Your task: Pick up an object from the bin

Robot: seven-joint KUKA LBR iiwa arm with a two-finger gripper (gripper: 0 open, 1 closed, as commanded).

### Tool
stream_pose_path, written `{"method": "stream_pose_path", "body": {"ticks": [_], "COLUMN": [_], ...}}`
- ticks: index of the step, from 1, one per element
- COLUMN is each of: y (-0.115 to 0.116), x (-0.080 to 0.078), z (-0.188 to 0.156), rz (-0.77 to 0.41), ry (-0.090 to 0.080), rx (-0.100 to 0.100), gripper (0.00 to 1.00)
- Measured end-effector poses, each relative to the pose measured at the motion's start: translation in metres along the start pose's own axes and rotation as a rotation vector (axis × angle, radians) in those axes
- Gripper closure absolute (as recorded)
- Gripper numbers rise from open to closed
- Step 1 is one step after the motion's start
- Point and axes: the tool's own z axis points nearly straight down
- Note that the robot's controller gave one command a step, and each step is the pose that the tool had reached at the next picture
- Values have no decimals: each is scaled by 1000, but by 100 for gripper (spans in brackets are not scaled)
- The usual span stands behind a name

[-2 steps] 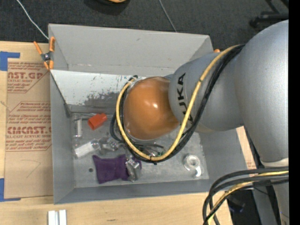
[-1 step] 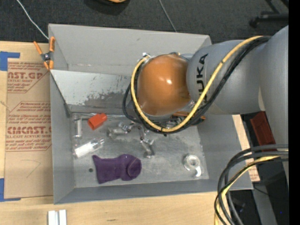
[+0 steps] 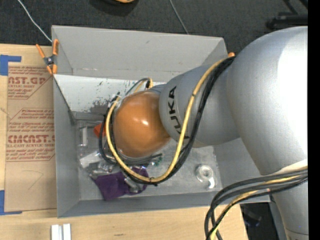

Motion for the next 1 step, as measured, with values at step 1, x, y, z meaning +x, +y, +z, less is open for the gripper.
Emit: {"method": "stream_pose_path", "body": {"ticks": [1], "y": [-23], "x": [75], "z": [-65], "rz": [5], "ry": [1], "rx": [1], "gripper": [0]}}
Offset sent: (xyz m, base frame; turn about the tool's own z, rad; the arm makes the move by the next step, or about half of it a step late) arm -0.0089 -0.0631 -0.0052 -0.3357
